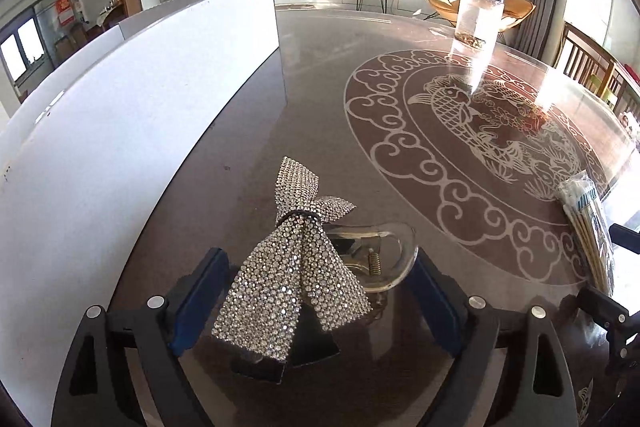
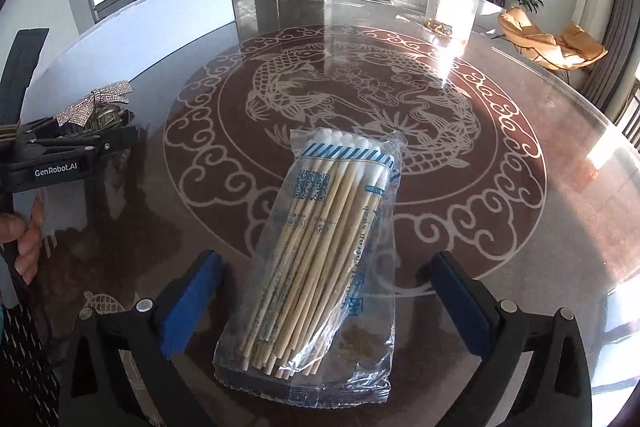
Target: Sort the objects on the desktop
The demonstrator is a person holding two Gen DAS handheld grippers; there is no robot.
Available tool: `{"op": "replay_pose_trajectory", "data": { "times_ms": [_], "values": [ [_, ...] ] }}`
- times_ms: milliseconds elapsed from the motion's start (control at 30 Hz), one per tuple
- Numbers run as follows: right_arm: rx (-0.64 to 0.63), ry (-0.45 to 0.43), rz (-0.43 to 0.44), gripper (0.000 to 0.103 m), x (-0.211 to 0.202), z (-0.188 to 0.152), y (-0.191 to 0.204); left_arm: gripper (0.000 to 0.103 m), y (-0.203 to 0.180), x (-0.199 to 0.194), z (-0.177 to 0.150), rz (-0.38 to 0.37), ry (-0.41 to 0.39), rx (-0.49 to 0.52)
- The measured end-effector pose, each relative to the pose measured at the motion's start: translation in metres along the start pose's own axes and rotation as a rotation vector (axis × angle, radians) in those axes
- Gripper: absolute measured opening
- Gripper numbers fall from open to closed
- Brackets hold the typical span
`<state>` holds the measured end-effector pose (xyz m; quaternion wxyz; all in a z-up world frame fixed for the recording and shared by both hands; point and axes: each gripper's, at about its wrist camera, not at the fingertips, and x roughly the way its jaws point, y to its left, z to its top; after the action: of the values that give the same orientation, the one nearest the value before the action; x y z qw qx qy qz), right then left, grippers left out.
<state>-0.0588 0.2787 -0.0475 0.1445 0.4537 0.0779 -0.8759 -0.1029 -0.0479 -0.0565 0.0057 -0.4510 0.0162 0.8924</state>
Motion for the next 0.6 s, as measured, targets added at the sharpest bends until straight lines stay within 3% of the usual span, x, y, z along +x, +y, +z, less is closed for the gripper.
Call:
{"op": "replay_pose_trajectory", "data": {
  "times_ms": [133, 600],
  "values": [
    [0.000, 0.001, -0.003, 0.103, 0.0021, -0.0020, -0.0033, 0.100, 0.0010, 0.0029, -0.0009, -0.007, 0.014, -0.011],
    [0.001, 0.001, -0.003, 0.103, 0.0022, -0.0033, -0.0031, 0.103, 0.0008, 0.0038, -0.0005, -0.010, 0.018, -0.012]
  ]
}}
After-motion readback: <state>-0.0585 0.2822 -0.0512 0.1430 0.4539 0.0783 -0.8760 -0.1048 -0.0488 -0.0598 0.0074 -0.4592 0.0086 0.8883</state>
